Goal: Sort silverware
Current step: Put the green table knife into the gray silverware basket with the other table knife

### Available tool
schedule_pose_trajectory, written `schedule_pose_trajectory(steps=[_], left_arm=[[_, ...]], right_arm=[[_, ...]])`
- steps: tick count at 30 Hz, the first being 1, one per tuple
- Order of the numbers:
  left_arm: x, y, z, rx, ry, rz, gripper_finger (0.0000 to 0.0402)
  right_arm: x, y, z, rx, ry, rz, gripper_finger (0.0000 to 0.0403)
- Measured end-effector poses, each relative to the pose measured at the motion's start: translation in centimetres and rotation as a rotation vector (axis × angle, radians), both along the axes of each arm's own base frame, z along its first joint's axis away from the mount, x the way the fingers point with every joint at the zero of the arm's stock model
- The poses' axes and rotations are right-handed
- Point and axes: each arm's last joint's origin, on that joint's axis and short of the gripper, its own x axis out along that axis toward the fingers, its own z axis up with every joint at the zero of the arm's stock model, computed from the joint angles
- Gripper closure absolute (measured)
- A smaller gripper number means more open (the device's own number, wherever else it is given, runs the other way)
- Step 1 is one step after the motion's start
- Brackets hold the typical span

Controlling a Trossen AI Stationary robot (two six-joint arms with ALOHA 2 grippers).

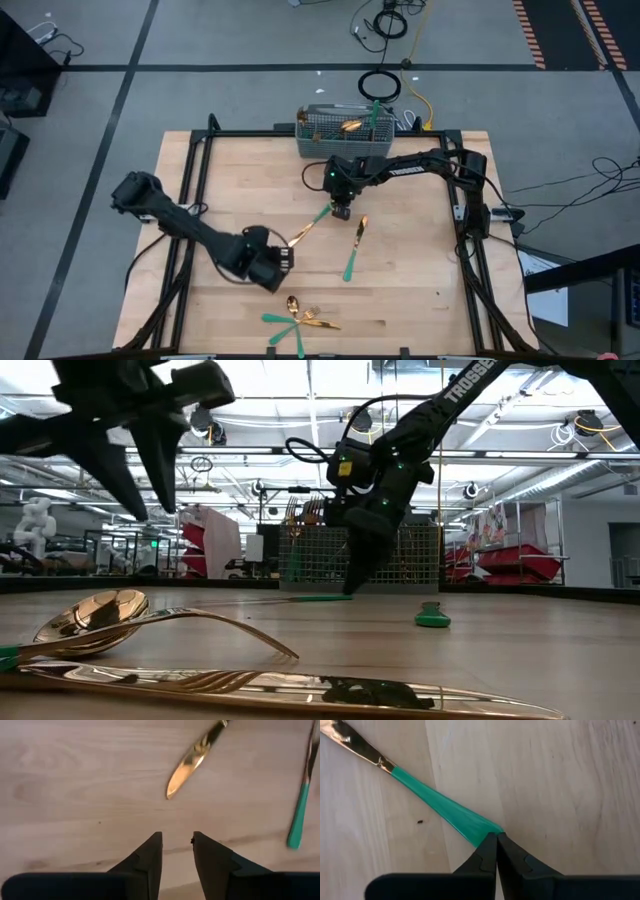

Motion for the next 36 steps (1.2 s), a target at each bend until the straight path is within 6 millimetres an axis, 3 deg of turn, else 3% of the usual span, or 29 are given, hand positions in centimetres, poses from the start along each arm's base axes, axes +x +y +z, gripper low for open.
schedule_pose_trajectory(steps=[7, 13, 19, 26, 36], left_arm=[[-0.3, -1.2, -2.5, -0.014, -0.121, 0.185, 0.0287], [-1.1, 0.2, -5.3, -0.039, -0.175, 0.220, 0.0287], [-2.2, 1.7, -5.8, -0.077, -0.243, 0.256, 0.0287], [-1.7, 2.5, -7.3, -0.158, -0.391, 0.294, 0.0287], [-2.2, 2.6, -7.7, -0.177, -0.339, 0.281, 0.0287]], right_arm=[[0.3, -0.1, 0.1, 0.007, -0.027, -0.033, 0.0403], [0.3, -0.1, 0.0, 0.007, -0.029, -0.033, 0.0403], [0.3, -0.1, 0.1, 0.006, -0.034, -0.033, 0.0403], [0.4, -0.1, 0.1, 0.001, -0.047, -0.034, 0.0403], [0.5, -0.2, 0.1, -0.003, -0.056, -0.033, 0.0403]])
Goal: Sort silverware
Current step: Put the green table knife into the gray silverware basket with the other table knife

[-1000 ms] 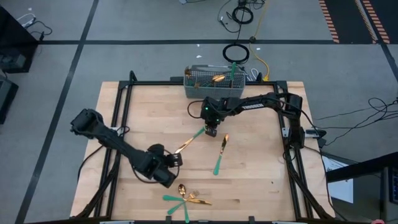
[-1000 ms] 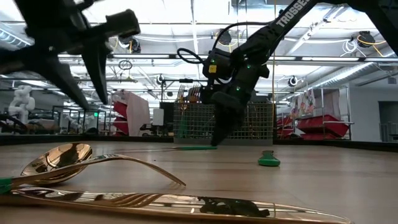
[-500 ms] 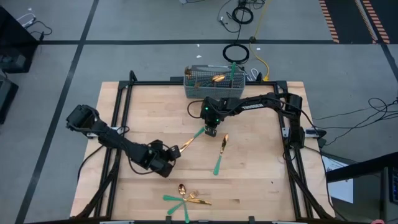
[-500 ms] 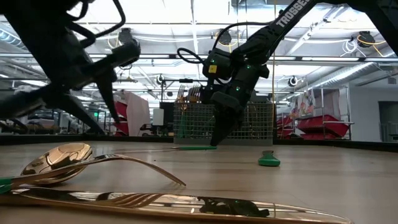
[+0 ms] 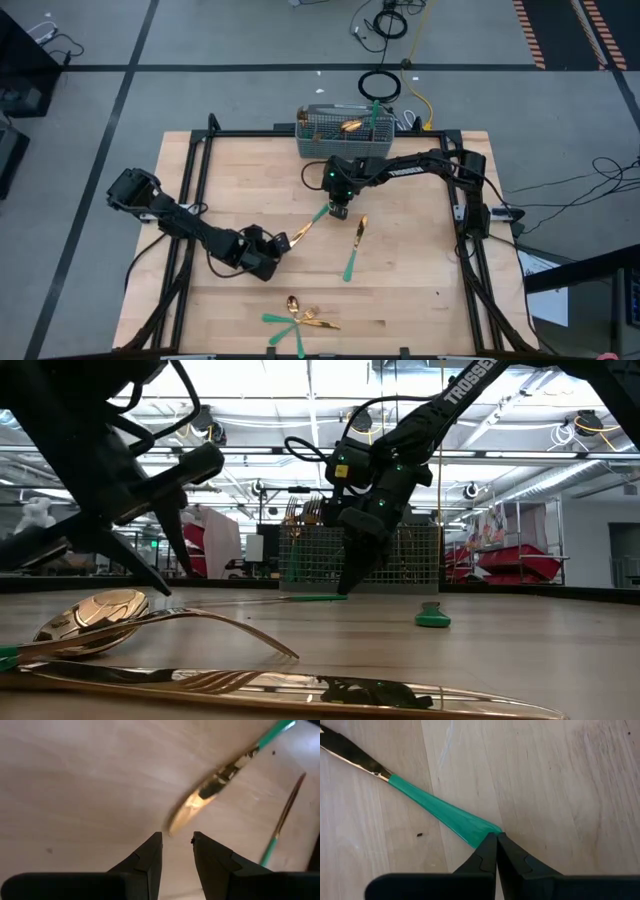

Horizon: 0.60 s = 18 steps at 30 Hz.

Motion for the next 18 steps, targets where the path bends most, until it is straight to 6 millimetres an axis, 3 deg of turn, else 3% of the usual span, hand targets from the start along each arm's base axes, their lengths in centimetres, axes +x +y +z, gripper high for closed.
schedule_pose_trajectory(steps=[18], left_arm=[[0.64, 0.46, -0.42, -0.014, -0.009, 0.014, 0.0287]], right_arm=[[0.25, -0.10, 0.07, 0.006, -0.027, -0.033, 0.0403]])
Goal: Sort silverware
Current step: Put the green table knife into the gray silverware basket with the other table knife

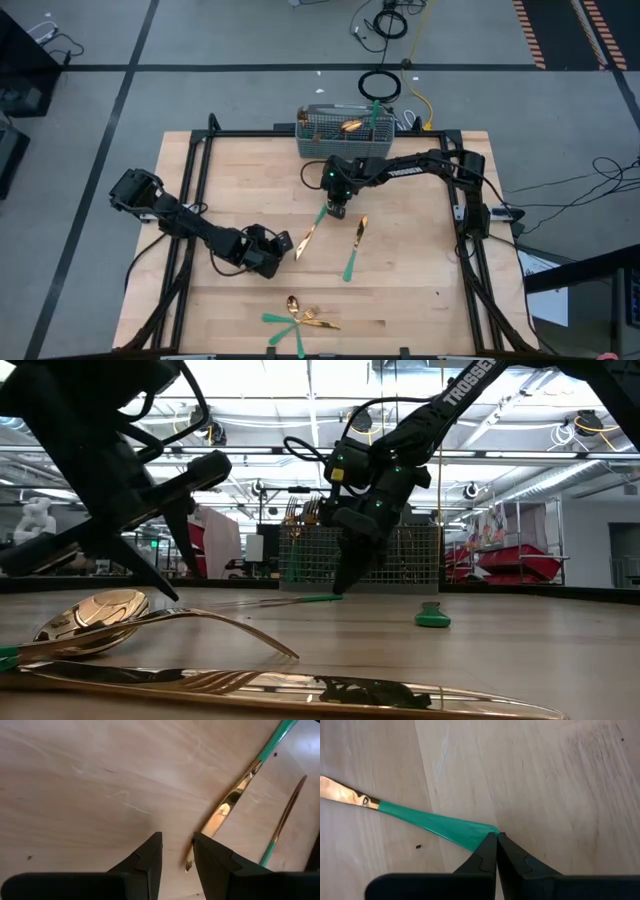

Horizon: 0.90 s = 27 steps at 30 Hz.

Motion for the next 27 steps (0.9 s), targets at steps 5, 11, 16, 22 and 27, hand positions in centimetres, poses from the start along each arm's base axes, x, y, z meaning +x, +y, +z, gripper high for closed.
schedule_pose_trajectory(steps=[5, 11, 16, 22, 27], left_arm=[[0.0, 0.0, 0.0, -0.003, -0.005, -0.001, 0.0287], [-0.1, -0.4, 0.0, -0.011, -0.006, -0.013, 0.0287], [-0.2, -0.3, 0.0, -0.003, 0.004, -0.009, 0.0287], [-0.4, -0.2, -0.1, 0.003, 0.030, -0.008, 0.0287], [0.2, -1.0, 0.3, -0.058, -0.058, -0.010, 0.0287]], right_arm=[[0.0, 0.1, 0.0, 0.013, 0.009, -0.015, 0.0403], [0.0, 0.9, -0.1, 0.029, 0.034, -0.031, 0.0403], [0.2, 1.6, 0.0, 0.032, 0.027, -0.011, 0.0403], [0.2, 1.6, 0.0, 0.036, 0.027, -0.012, 0.0403], [0.2, 1.6, 0.0, 0.037, 0.029, -0.014, 0.0403]])
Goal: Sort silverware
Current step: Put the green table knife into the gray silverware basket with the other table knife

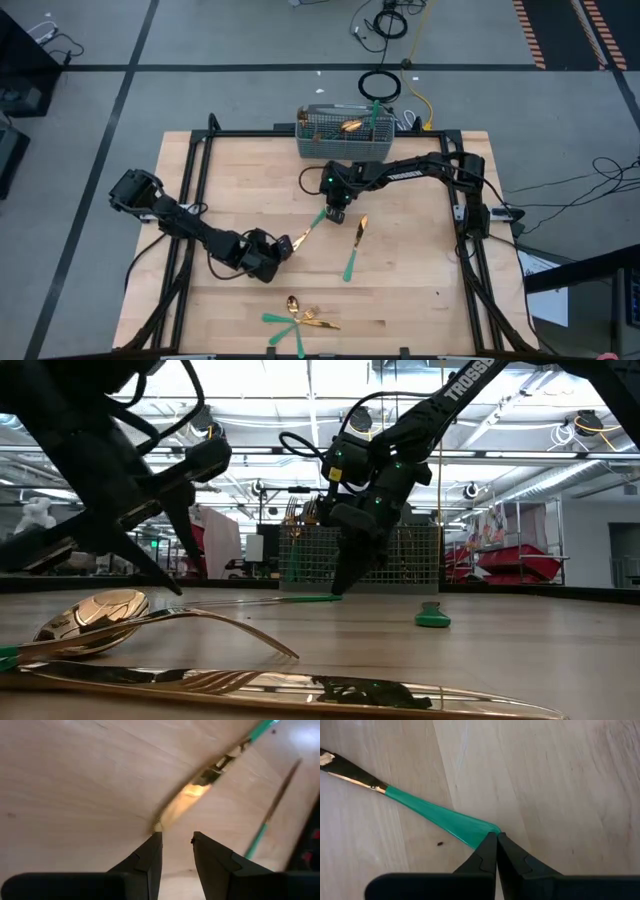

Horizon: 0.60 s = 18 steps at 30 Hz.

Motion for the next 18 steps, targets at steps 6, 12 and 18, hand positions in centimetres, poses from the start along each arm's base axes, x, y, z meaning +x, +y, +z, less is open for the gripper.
schedule_pose_trajectory(steps=[6, 12, 18], left_arm=[[-0.37, 0.01, -0.25, -0.019, 0.059, -0.024, 0.0287], [-0.59, 0.07, -0.38, -0.027, 0.093, -0.032, 0.0287], [-0.30, 0.22, -0.32, -0.036, 0.072, -0.022, 0.0287]], right_arm=[[0.01, 0.00, 0.00, 0.003, 0.000, -0.007, 0.0403], [0.03, -0.01, 0.01, 0.002, -0.003, -0.007, 0.0403], [0.12, -0.04, 0.05, -0.002, -0.014, -0.007, 0.0403]])
